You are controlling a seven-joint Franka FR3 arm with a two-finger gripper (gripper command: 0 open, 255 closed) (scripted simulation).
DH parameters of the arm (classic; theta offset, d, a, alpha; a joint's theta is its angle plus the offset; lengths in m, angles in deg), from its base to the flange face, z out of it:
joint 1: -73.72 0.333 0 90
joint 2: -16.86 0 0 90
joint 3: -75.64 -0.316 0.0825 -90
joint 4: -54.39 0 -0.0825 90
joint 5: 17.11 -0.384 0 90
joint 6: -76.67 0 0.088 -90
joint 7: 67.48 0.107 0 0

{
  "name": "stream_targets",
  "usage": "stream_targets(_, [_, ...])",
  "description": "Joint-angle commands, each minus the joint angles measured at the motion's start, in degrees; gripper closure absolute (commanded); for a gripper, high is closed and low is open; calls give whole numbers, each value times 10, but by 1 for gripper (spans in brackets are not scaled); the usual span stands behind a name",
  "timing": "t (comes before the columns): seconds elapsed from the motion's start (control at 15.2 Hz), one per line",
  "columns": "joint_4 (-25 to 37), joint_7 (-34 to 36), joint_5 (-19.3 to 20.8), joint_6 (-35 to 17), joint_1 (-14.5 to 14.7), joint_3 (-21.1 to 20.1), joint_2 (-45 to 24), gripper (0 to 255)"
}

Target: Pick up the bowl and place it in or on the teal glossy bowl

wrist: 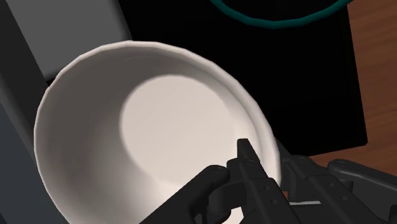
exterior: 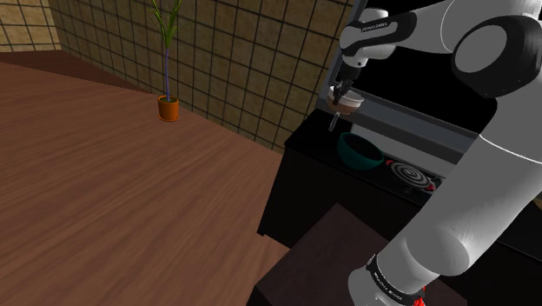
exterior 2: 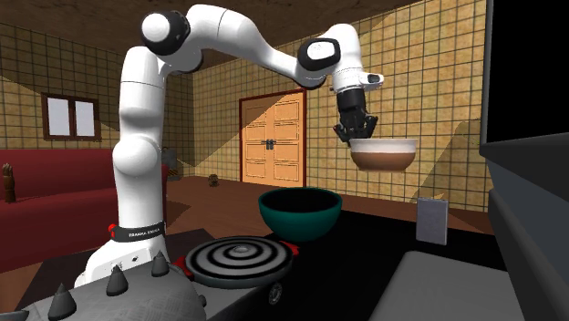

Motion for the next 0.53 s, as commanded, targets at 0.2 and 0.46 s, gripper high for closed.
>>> stream_targets(0.2, [-39,15,29,10,7,-1,55,255])
stream_targets(0.46, [-137,48,83,9,7,-12,159,255])
